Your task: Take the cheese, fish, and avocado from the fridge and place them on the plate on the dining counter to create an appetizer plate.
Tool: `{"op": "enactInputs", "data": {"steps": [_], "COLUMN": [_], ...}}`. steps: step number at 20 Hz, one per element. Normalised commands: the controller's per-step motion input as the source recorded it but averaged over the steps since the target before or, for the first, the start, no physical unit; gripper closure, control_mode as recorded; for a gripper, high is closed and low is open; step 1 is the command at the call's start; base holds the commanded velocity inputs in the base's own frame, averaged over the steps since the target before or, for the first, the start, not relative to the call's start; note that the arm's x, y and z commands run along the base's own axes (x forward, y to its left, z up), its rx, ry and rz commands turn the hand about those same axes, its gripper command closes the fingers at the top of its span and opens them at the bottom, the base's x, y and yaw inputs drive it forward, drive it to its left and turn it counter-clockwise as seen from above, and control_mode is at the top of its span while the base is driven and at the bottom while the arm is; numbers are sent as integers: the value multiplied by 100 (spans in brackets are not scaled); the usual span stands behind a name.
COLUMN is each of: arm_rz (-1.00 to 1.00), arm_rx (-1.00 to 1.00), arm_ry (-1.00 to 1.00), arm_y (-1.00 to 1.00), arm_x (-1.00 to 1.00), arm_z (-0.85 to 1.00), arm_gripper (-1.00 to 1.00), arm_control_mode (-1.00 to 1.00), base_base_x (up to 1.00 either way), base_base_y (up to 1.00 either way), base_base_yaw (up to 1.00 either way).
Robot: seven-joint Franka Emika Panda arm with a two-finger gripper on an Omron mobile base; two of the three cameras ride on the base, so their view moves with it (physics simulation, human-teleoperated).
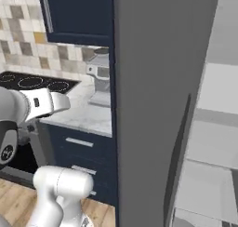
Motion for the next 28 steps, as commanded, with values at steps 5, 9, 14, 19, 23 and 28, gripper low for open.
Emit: {"op": "enactInputs", "data": {"steps": [5, 9, 14, 19, 23, 28], "arm_rz": [0, 0, 0, 0, 0, 0], "arm_rx": [0, 0, 0, 0, 0, 0], "arm_ry": [0, 0, 0, 0, 0, 0], "arm_y": [0, 0, 0, 0, 0, 0], "arm_x": [0, 0, 0, 0, 0, 0], "arm_z": [0, 0, 0, 0, 0, 0], "arm_gripper": [100, 100, 100, 100, 100, 100], "arm_control_mode": [100, 100, 100, 100, 100, 100], "base_base_x": [0, 0, 3, 31, 58, 72], "base_base_y": [67, 54, 61, 69, 68, 58], "base_base_yaw": [82, 88, 80, 70, 64, 62]}}
